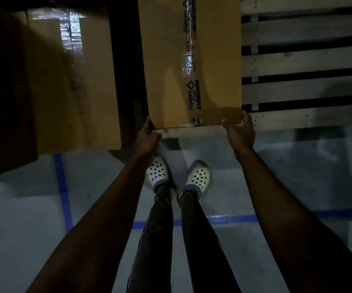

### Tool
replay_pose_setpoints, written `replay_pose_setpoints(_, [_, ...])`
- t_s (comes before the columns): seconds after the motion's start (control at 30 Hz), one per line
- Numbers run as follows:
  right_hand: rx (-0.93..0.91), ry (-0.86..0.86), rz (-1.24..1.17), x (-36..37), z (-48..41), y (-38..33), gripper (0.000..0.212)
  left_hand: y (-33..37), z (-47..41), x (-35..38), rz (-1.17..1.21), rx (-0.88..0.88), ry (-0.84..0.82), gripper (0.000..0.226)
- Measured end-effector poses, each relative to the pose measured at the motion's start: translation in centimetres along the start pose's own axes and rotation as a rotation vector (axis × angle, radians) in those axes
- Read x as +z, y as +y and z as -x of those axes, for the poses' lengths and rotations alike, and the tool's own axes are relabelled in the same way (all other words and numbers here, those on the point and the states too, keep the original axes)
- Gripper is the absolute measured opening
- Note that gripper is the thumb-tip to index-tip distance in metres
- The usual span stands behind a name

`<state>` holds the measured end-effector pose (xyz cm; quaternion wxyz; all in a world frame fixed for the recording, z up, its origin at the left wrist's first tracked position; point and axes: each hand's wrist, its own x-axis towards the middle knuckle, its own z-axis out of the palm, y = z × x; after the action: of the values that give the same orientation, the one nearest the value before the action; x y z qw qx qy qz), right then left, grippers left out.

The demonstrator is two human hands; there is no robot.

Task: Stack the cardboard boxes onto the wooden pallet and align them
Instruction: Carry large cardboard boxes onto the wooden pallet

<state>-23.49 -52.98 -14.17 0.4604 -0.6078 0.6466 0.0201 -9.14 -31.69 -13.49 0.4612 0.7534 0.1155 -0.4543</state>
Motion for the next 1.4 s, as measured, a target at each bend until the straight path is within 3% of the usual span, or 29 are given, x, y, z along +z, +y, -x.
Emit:
replay_pose_setpoints(0.33, [0.014, 0.015, -0.037, 0.1, 1.9, 1.5, 0.067, -1.0, 2.2, -0.2, 0.146, -0.013, -0.04, 0.064])
replay_pose_setpoints(0.47, [0.011, -0.018, 0.03, -0.2, 2.5, 2.0, 0.076, -1.4, 2.8, -0.5, 0.036, 0.017, -0.072, 0.064])
replay_pose_setpoints(0.67, [-0.116, -0.108, 0.357, 0.8, 7.5, -0.9, 0.085, 0.9, 6.1, -3.0, -0.243, 0.099, -0.051, 0.069])
replay_pose_setpoints(0.8, [-0.303, -0.295, 0.418, 3.6, 13.8, -4.0, 0.078, 2.0, 9.3, -8.5, -0.274, 0.139, 0.053, 0.081])
replay_pose_setpoints(1.07, [-0.511, -0.48, 0.403, 16.4, 27.1, -11.1, 0.067, -2.8, 12.7, -23.5, -0.273, 0.167, 0.352, 0.066])
replay_pose_setpoints(1.23, [-0.539, -0.518, 0.356, 27.3, 34.1, -13.8, 0.066, -4.7, 11.9, -35.0, -0.319, 0.295, 0.545, 0.061])
replay_pose_setpoints(1.4, [-0.428, -0.556, 0.251, 36.5, 40.1, -15.8, 0.069, -5.4, 10.1, -45.9, -0.418, 0.376, 0.693, 0.049])
